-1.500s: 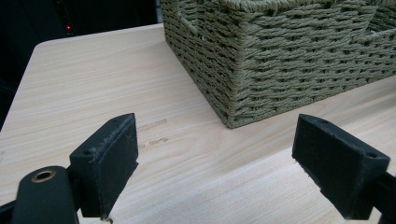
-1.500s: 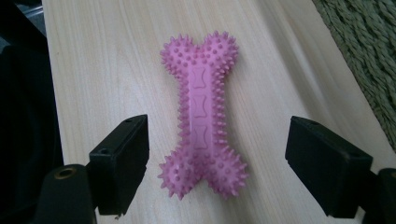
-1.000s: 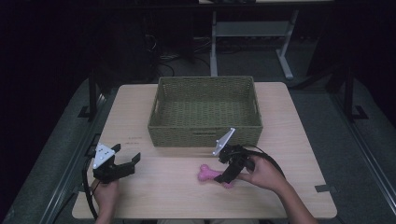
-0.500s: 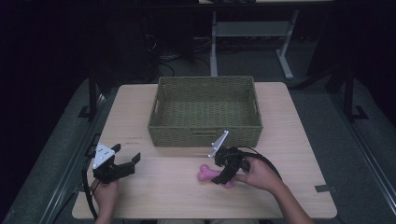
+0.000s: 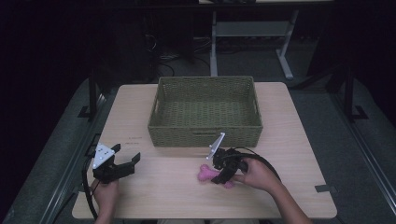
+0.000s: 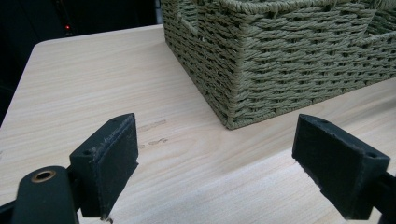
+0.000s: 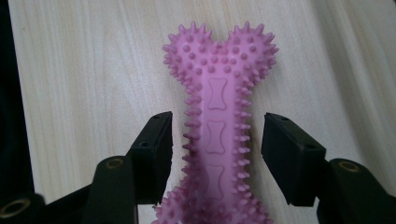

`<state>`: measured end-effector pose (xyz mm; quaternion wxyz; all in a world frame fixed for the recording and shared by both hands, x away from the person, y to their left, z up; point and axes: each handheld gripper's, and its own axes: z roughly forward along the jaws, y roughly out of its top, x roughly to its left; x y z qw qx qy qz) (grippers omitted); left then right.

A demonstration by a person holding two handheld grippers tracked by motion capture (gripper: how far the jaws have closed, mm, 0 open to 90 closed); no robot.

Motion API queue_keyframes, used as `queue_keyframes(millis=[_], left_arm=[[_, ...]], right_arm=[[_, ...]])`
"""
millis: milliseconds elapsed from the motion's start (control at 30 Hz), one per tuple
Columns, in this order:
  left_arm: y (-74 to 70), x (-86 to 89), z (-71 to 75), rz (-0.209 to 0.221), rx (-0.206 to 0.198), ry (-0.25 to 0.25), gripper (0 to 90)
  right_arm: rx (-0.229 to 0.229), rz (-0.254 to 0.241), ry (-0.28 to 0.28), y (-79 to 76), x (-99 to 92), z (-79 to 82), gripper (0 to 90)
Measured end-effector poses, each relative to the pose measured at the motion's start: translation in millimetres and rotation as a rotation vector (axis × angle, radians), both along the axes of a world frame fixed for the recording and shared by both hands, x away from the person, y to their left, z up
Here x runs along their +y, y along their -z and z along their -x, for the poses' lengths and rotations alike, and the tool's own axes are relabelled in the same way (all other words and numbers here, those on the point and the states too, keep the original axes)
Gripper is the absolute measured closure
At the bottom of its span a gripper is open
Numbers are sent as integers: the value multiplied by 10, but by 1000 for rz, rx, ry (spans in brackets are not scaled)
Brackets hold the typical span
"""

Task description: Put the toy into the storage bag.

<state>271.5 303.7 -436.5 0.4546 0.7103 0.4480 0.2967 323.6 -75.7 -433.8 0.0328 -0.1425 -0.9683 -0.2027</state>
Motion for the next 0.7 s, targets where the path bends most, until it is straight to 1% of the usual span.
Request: queue_keyframes(millis=[233,367,467,533,700], left_arm=[[2,3,-1,3,2,-2,138],[2,8,0,6,2,-3,138],[4,10,-1,11,3,-5,139],[2,10,1,12,1,-3,138],[3,13,-1,15,2,-4,138]], right_arm=[[-8,9,-13,9,11,10,463],[-17,27,-23,22,19,19,506],[-23,30,-27,22,22,26,514],[-39,41,-39,27,29,35,525],[-56,52,-51,32,43,62,548]])
